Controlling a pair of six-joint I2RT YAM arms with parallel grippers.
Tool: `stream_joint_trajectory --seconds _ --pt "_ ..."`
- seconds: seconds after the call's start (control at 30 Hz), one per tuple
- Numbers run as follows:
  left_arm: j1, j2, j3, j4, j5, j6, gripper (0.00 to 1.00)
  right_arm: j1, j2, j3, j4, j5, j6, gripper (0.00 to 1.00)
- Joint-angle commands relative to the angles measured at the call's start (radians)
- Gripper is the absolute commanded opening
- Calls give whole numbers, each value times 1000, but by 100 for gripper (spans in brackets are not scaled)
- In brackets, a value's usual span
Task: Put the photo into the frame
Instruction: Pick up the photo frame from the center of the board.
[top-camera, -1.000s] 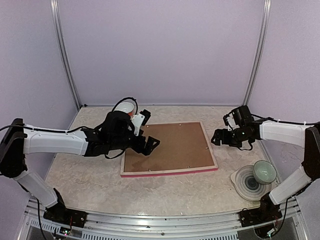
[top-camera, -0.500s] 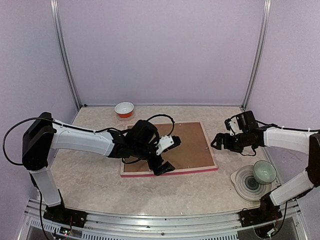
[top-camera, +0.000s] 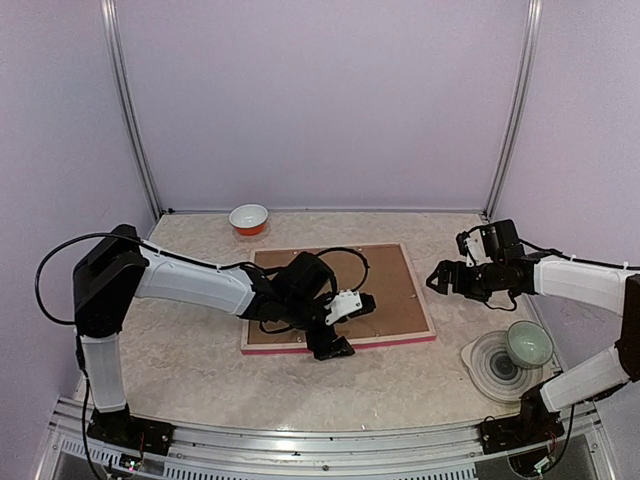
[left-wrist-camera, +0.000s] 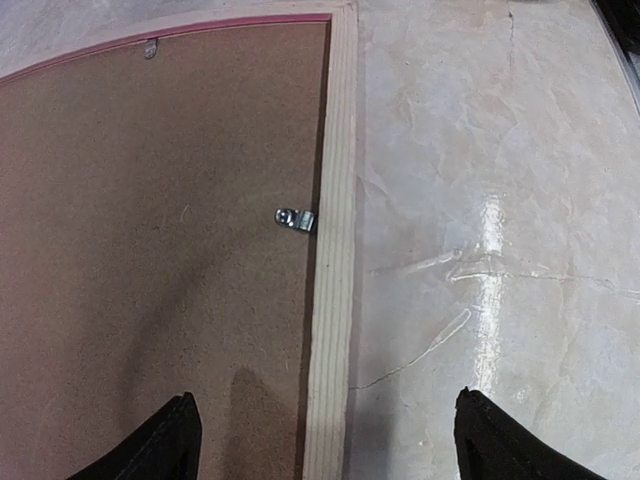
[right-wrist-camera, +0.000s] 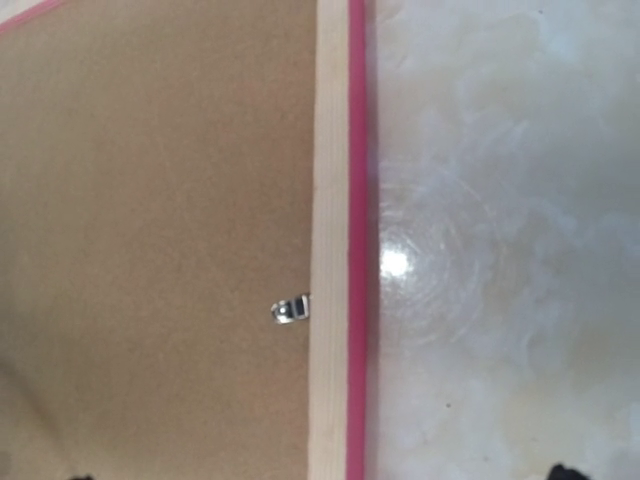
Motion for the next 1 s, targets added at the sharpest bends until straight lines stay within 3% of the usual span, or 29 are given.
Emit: stream_joint_trajectory --seconds 0.0,0.4,0.97 --pt "-4 26 15 -14 44 26 84 -13 -10 -10 18 -14 10 98" --pt "-4 84 24 -22 20 44 67 -14 9 0 21 -32 14 97" --pt "-7 113 23 -39 21 40 25 -25 17 -13 34 -66 27 96"
